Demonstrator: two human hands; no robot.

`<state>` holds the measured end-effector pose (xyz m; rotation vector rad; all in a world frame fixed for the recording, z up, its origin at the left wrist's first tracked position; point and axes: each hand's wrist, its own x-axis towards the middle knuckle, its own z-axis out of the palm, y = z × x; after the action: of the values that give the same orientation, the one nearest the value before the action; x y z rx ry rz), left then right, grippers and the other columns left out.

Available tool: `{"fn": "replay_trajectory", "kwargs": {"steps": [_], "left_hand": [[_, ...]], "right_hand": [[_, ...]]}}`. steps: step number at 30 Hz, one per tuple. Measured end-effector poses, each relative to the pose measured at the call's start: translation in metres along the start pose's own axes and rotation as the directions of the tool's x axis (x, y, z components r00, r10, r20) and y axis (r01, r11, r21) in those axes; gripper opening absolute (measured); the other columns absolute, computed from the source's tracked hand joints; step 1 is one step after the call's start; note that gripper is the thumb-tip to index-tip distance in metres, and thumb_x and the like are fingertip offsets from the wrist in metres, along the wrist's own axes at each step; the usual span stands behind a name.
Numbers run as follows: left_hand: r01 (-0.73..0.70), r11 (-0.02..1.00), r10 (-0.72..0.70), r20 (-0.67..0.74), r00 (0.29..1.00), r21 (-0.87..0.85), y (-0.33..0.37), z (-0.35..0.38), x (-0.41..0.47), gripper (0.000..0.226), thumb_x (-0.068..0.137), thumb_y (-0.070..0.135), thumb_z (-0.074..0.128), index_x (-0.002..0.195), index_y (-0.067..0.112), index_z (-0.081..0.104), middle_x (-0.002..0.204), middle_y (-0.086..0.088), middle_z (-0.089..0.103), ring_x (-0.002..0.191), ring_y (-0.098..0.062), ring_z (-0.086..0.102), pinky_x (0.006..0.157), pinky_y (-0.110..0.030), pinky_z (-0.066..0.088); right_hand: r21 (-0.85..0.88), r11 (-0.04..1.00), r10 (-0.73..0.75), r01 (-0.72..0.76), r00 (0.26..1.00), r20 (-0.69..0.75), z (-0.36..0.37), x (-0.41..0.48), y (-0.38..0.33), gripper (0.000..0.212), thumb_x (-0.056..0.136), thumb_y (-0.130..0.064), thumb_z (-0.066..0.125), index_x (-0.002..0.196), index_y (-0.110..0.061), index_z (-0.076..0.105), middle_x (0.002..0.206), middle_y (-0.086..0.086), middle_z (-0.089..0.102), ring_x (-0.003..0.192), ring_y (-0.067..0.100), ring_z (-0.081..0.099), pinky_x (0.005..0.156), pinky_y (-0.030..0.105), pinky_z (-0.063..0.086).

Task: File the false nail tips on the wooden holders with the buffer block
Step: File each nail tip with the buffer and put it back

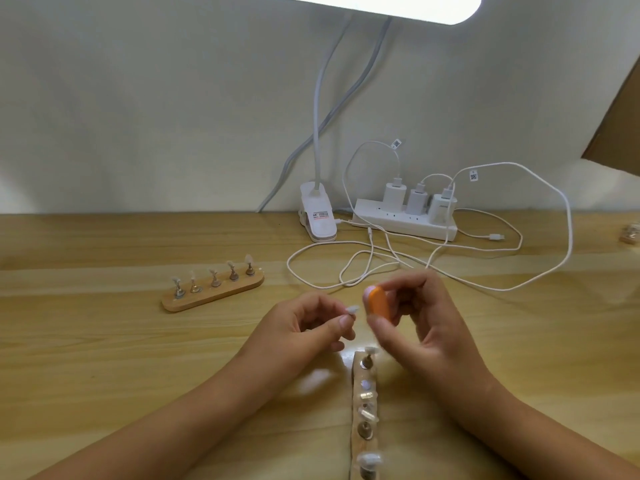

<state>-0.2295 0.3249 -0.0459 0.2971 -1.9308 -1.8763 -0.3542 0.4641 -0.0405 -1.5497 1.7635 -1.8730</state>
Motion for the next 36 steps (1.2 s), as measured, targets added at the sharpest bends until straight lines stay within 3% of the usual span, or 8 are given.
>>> {"fn": "replay_trajectory", "kwargs": {"steps": [4, 7, 12, 18, 24, 27, 31, 36], "left_hand": [[-0.006, 1.0, 0.006, 0.016, 1.0, -0.008, 0.0018, 0.0011, 0.0012, 0.023, 0.073, 0.025, 0.066, 0.091, 0.011, 0.067, 0.083, -0.01, 0.073, 0.078, -0.007, 0.067, 0.067, -0.018, 0.052], [-0.009, 1.0, 0.009, 0.007, 1.0, 0.0, 0.0024, 0.0011, 0.0005, 0.02, 0.074, 0.026, 0.067, 0.089, 0.013, 0.067, 0.077, -0.002, 0.071, 0.077, -0.006, 0.067, 0.068, -0.017, 0.052], [-0.038, 0.997, 0.039, -0.01, 0.999, 0.062, 0.0022, 0.0017, -0.0002, 0.02, 0.075, 0.029, 0.068, 0.088, 0.014, 0.069, 0.081, -0.003, 0.072, 0.079, -0.009, 0.067, 0.07, -0.02, 0.053], [-0.039, 0.993, 0.041, -0.019, 0.999, 0.116, 0.0011, 0.0, -0.0001, 0.008, 0.079, 0.028, 0.073, 0.08, 0.023, 0.068, 0.082, -0.003, 0.072, 0.08, -0.012, 0.066, 0.079, -0.032, 0.055], [-0.027, 0.995, 0.028, -0.008, 1.0, 0.095, 0.0032, 0.0001, -0.0012, 0.002, 0.076, 0.032, 0.07, 0.077, 0.031, 0.069, 0.079, 0.004, 0.07, 0.08, -0.009, 0.067, 0.079, -0.026, 0.056], [-0.043, 0.995, 0.043, 0.005, 0.999, 0.087, 0.0024, -0.0003, -0.0009, 0.013, 0.075, 0.033, 0.07, 0.08, 0.021, 0.067, 0.083, 0.0, 0.071, 0.082, -0.013, 0.067, 0.079, -0.028, 0.056], [-0.027, 0.998, 0.027, 0.009, 1.0, 0.056, 0.0021, -0.0011, 0.0001, 0.005, 0.078, 0.031, 0.072, 0.077, 0.027, 0.069, 0.08, 0.001, 0.071, 0.079, -0.01, 0.068, 0.075, -0.024, 0.055], [-0.046, 0.998, 0.045, 0.018, 0.999, 0.052, 0.0021, 0.0006, 0.0004, 0.004, 0.076, 0.033, 0.072, 0.075, 0.031, 0.068, 0.082, 0.0, 0.072, 0.08, -0.011, 0.067, 0.076, -0.025, 0.055]], "right_hand": [[-0.161, 0.987, -0.002, 0.012, 0.998, 0.062, 0.003, 0.0011, -0.0004, 0.028, 0.08, -0.013, 0.077, 0.101, -0.019, 0.059, 0.087, -0.008, 0.06, 0.079, 0.014, 0.057, 0.074, 0.023, 0.047], [-0.114, 0.991, 0.076, -0.076, 0.997, -0.006, -0.0022, 0.0037, -0.0005, 0.026, 0.083, -0.009, 0.078, 0.1, -0.02, 0.061, 0.088, -0.004, 0.062, 0.079, 0.013, 0.056, 0.076, 0.024, 0.048], [-0.175, 0.985, 0.005, 0.009, 0.997, 0.076, 0.0001, 0.0001, -0.0042, 0.025, 0.08, -0.014, 0.072, 0.104, -0.019, 0.064, 0.094, -0.002, 0.064, 0.089, 0.018, 0.061, 0.08, 0.029, 0.051], [-0.146, 0.989, 0.039, -0.03, 0.998, 0.054, -0.0005, -0.0001, -0.0032, 0.023, 0.08, -0.019, 0.073, 0.101, -0.022, 0.065, 0.09, -0.006, 0.064, 0.084, 0.017, 0.058, 0.079, 0.024, 0.048], [-0.145, 0.988, 0.053, -0.047, 0.998, 0.038, -0.0022, 0.0024, -0.001, 0.023, 0.08, -0.025, 0.072, 0.102, -0.026, 0.064, 0.091, -0.007, 0.064, 0.082, 0.016, 0.057, 0.078, 0.024, 0.048], [-0.19, 0.981, -0.015, 0.031, 0.996, 0.086, -0.0005, -0.0011, -0.003, 0.027, 0.081, -0.03, 0.072, 0.106, -0.023, 0.064, 0.093, -0.004, 0.063, 0.085, 0.02, 0.059, 0.079, 0.027, 0.05], [-0.167, 0.986, 0.026, -0.021, 0.999, 0.027, -0.001, 0.0018, 0.0007, 0.024, 0.084, -0.022, 0.077, 0.104, -0.022, 0.063, 0.092, -0.008, 0.063, 0.083, 0.017, 0.058, 0.078, 0.024, 0.047], [-0.218, 0.974, -0.044, 0.063, 0.995, 0.089, 0.0006, -0.0014, -0.0019, 0.025, 0.084, -0.025, 0.075, 0.105, -0.021, 0.062, 0.093, -0.005, 0.062, 0.084, 0.018, 0.057, 0.077, 0.021, 0.047]]}}
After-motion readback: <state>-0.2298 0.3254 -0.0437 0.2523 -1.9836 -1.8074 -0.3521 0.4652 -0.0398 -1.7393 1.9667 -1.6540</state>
